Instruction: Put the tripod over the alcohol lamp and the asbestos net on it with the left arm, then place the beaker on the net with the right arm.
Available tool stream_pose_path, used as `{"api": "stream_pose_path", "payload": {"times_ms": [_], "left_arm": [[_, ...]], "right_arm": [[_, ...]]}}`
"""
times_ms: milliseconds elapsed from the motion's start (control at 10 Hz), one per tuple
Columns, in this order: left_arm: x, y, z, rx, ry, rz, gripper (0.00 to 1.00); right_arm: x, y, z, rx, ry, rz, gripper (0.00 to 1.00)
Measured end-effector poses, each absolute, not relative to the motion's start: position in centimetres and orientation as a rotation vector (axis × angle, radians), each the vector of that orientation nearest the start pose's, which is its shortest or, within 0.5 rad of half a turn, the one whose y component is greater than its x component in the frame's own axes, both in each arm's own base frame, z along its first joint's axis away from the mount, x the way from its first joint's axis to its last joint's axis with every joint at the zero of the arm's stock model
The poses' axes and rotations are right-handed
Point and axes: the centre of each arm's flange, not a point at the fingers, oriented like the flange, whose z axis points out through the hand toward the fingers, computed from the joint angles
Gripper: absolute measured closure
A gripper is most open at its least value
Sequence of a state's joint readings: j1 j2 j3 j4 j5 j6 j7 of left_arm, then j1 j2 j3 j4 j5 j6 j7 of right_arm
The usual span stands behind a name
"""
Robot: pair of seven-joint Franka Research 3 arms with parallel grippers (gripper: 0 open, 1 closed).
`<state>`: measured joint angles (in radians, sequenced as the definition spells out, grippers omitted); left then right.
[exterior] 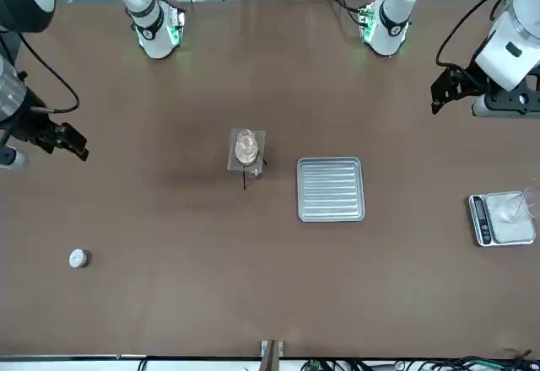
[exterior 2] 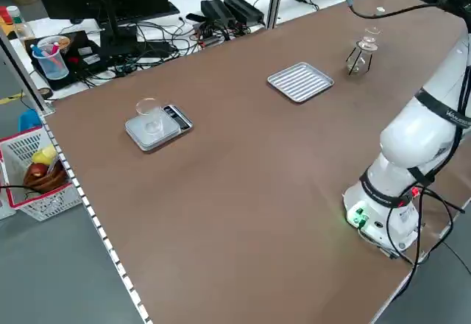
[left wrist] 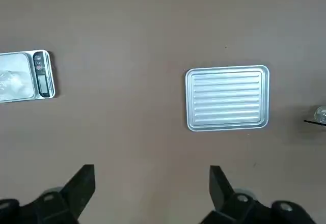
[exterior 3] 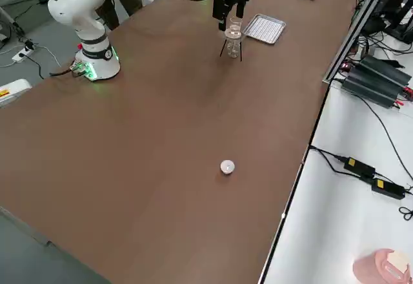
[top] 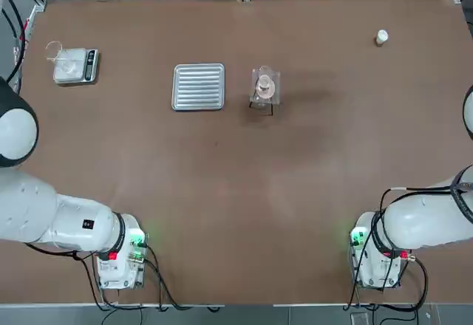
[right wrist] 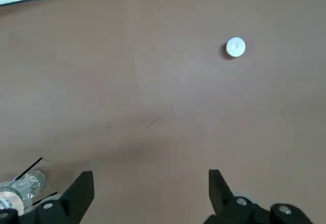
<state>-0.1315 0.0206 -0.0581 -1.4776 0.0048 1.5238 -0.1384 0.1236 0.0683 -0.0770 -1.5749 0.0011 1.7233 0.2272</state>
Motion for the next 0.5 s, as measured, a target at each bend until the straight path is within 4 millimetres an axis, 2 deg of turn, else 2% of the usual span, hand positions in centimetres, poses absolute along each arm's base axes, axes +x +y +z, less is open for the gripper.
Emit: {"api": "stream_pose_path", "payload": {"times_ms": [500], "left_arm": [[54.77, -9.37, 65.18, -3.14, 0.052, -0.026, 0.01]], "right_arm": [[58.47, 2.96, 60.29, -3.117, 0.279, -0.141, 0.0]]}}
